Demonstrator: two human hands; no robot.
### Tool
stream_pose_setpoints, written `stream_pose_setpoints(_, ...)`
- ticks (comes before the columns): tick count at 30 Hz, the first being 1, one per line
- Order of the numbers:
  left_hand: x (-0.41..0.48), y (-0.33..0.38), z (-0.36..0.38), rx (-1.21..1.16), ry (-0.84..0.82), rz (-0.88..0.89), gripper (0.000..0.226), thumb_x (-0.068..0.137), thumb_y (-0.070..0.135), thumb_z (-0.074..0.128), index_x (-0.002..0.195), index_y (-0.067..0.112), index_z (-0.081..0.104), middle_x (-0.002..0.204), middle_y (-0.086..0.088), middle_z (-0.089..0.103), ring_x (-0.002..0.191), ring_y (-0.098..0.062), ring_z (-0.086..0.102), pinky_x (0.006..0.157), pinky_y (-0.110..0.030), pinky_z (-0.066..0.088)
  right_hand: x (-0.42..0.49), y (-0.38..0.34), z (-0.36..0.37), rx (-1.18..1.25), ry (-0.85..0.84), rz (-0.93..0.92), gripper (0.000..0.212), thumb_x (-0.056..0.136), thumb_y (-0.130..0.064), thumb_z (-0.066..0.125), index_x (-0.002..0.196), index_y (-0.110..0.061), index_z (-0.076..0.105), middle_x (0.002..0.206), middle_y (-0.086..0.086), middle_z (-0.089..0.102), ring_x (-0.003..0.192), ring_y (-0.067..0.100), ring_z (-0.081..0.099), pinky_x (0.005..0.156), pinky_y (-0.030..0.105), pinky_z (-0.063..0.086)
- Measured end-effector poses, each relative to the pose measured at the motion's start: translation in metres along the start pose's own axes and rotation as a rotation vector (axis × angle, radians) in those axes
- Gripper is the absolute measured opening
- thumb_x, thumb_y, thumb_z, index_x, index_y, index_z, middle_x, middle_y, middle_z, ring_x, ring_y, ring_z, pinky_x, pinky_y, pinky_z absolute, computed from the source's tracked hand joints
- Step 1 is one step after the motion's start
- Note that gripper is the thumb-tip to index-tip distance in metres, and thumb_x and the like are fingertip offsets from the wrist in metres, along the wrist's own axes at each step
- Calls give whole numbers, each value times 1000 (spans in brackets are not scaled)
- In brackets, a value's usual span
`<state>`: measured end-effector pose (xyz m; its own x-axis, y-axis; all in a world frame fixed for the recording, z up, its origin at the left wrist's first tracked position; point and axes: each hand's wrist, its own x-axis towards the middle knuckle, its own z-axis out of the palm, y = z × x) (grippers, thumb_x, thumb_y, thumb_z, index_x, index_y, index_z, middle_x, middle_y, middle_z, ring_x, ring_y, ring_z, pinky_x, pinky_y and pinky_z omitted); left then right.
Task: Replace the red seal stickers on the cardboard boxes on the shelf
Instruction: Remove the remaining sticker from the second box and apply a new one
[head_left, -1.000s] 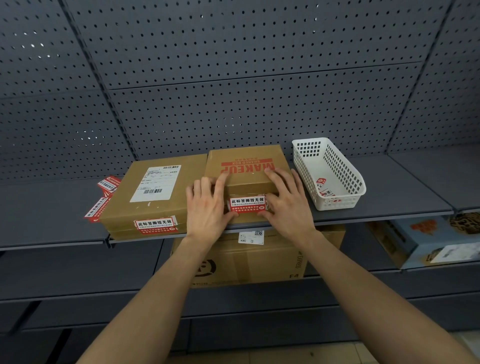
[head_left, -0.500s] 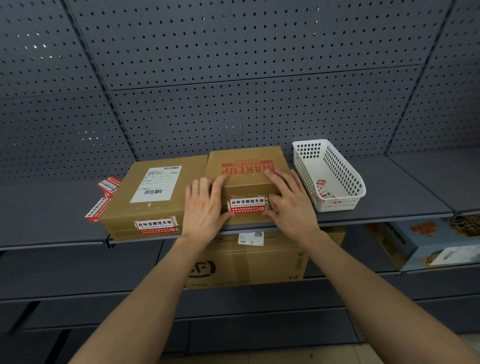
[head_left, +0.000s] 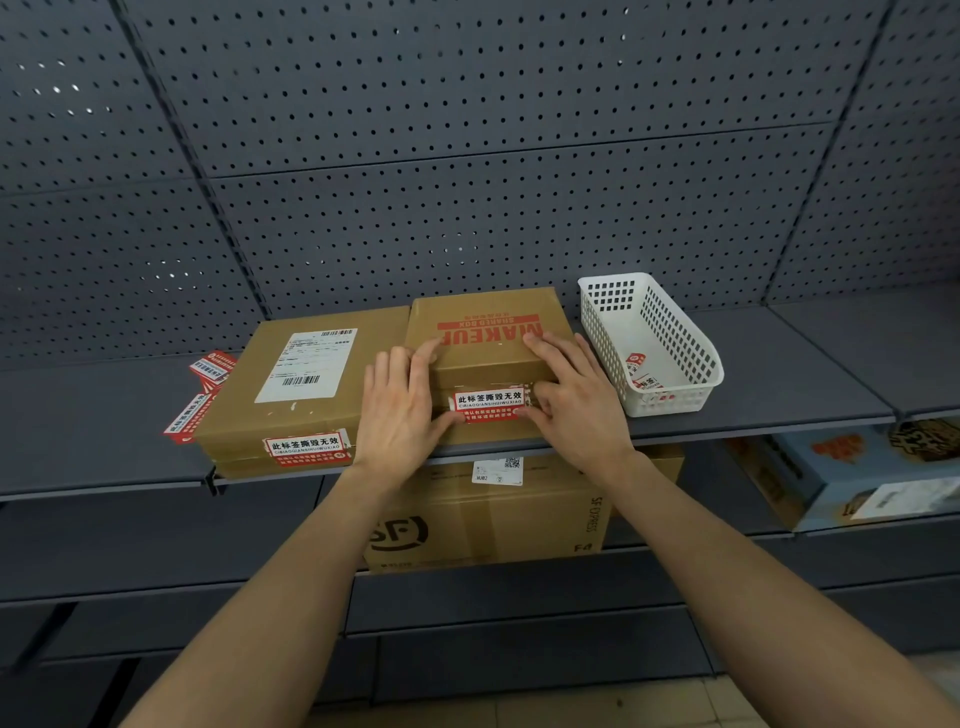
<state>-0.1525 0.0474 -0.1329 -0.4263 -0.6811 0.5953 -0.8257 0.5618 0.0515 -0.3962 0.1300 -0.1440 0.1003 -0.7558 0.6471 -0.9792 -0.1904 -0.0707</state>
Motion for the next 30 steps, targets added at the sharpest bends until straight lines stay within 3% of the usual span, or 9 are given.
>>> stream_pose_setpoints(7, 3, -10, 0, -94, 14, 44, 100, 87, 58, 79, 160, 12, 28, 124, -7, 53, 108, -26, 50, 97, -45, 49, 2, 5, -3, 77, 44, -18, 35, 90, -37, 84, 70, -14, 67, 161, 2, 53, 153, 24, 43, 127, 55, 31)
stream_pose_setpoints(22, 6, -6, -2, -272, 49, 4, 91, 90, 43, 84, 160, 17, 31, 120, 1, 56, 110, -21, 49, 101, -41, 47, 6, 2, -4, 155, 168, 34, 37, 95, -30, 80, 68, -13, 63, 146, -1, 67, 139, 22, 57, 113, 52, 50)
stream_pose_setpoints(26, 6, -7, -5, -232, 14, -2, 97, 82, 53, 89, 158, 27, 35, 119, 1, 51, 108, -19, 45, 95, -36, 46, 3, -1, -6, 158, 130, 22, 49, 86, -36, 87, 61, -27, 46, 153, -2, 61, 146, 20, 50, 120, 52, 43)
stream_pose_setpoints(30, 4, 0, -6, -101, -1, -2, 101, 76, 50, 93, 157, 32, 36, 115, -3, 45, 103, -20, 42, 91, -39, 50, 1, 0, -5, 83, 88, 17, 45, 79, -35, 93, 56, -19, 58, 157, 0, 57, 149, 22, 47, 123, 53, 39)
